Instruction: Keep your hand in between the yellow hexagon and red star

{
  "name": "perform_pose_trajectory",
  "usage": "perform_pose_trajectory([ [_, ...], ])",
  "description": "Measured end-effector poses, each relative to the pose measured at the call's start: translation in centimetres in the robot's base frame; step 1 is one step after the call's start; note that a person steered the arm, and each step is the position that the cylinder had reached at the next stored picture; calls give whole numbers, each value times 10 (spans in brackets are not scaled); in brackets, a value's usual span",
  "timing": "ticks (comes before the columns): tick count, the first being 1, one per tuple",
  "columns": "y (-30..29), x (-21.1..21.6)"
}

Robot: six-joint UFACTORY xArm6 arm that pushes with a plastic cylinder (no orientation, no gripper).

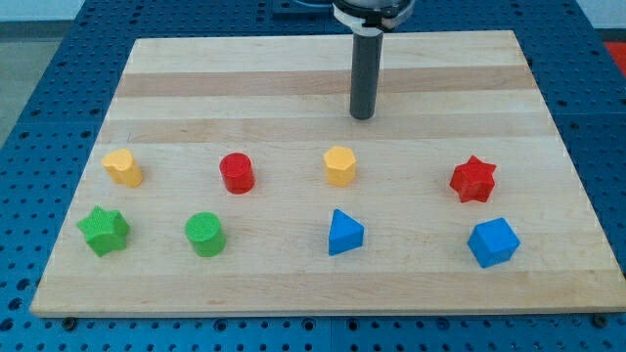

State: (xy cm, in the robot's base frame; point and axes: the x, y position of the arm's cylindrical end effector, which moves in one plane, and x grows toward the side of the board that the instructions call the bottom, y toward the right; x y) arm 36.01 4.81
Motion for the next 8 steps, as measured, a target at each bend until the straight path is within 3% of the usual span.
perform_pose_trajectory([
  [6,17,11],
  [8,21,58],
])
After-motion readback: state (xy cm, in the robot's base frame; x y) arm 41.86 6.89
